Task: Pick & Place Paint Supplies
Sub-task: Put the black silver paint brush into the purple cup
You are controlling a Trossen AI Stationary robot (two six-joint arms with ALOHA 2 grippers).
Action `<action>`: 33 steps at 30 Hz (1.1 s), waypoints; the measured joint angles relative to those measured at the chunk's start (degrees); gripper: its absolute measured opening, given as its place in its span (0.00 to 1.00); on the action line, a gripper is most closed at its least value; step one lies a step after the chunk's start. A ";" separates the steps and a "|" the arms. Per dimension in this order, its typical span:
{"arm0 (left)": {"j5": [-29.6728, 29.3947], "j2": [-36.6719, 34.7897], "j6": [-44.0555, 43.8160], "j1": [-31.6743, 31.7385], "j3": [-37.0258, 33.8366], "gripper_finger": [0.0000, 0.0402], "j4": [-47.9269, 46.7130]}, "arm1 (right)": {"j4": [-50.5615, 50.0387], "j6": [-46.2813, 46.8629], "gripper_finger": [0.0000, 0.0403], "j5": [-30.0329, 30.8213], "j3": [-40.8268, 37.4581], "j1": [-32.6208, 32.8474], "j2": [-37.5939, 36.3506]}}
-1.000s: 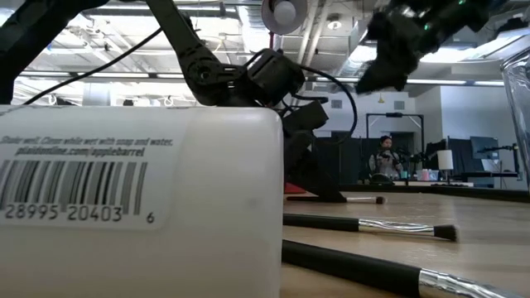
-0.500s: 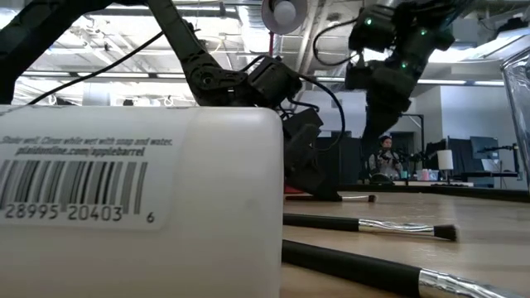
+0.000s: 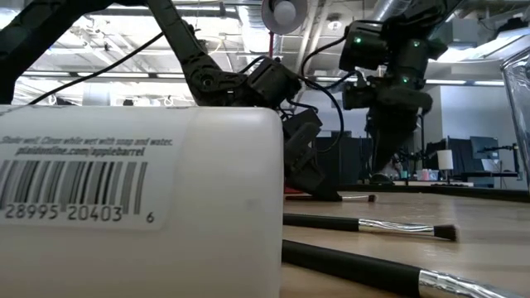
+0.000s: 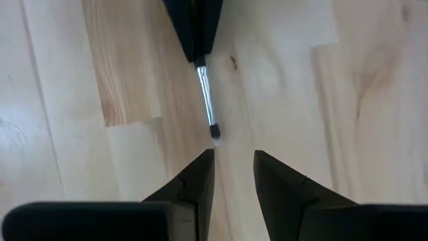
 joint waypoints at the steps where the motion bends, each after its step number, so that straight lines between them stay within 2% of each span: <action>1: 0.21 0.00 0.30 -0.01 0.00 0.00 0.12 | -0.11 -0.31 0.24 -0.03 0.06 0.09 0.39; 13: 1.36 0.13 0.46 0.14 -0.07 0.00 1.75 | -1.08 -1.33 0.24 -0.03 2.53 0.11 5.02; 33: 1.42 0.13 0.05 0.12 0.00 0.00 3.63 | 0.44 -1.41 0.24 -0.01 2.58 0.11 4.99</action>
